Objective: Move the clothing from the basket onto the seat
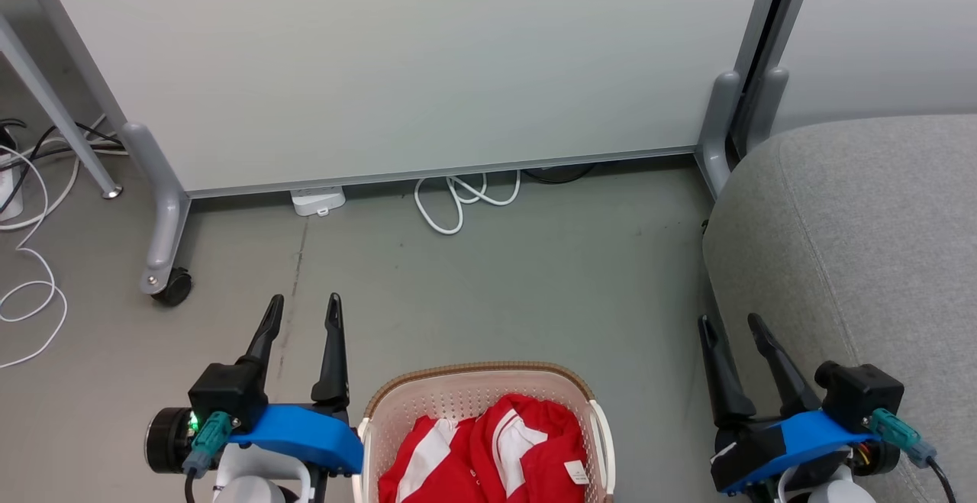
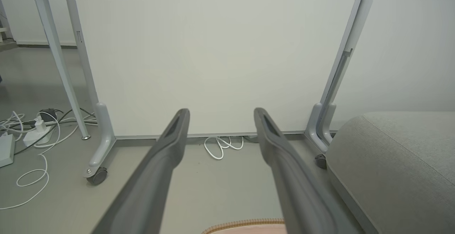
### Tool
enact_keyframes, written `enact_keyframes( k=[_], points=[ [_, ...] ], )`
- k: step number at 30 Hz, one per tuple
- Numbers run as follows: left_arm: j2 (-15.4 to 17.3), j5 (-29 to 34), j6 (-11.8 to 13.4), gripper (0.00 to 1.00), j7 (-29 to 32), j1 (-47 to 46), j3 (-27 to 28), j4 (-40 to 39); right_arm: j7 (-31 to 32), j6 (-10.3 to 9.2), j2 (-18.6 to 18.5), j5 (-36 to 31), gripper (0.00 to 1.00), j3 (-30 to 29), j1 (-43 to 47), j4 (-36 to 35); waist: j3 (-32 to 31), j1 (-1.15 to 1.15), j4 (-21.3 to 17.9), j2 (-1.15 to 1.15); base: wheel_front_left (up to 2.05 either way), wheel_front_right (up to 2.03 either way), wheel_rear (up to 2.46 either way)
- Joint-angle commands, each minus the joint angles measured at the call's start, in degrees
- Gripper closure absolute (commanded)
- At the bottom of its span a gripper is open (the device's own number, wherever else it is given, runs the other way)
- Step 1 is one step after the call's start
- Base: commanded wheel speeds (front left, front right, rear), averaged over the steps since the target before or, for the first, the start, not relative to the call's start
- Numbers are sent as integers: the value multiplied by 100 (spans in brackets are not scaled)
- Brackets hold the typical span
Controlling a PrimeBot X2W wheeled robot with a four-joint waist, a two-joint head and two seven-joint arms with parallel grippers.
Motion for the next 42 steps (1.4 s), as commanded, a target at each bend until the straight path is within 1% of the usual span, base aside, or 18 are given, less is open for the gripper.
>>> enact_keyframes(
  k=[1,5,13,19,29,42],
  points=[
    [27,140,-36,0,-55,-116,-28,-9,-59,11,-38,-151,0,23,-89,-13,1,0,3,0,0,0,0],
    [29,327,-57,0,-103,-112,-69,8,-109,11,-39,-340,0,56,-87,-5,1,0,7,0,0,0,0],
    [-6,592,-186,0,-188,-102,-111,193,-194,12,-40,-717,0,109,-89,38,-3,0,17,0,0,0,0],
    [-34,837,-233,0,-256,-149,-126,393,-256,12,-41,-976,0,138,-96,81,-10,0,24,0,0,0,0],
    [-84,1167,-278,0,-357,-137,-72,472,-363,9,-41,-1346,0,116,-97,244,-19,0,32,0,0,0,0],
    [-156,1102,-347,0,-354,-113,69,580,-361,9,-42,-1276,0,90,-122,348,-7,0,26,0,0,0,0]
  ],
)
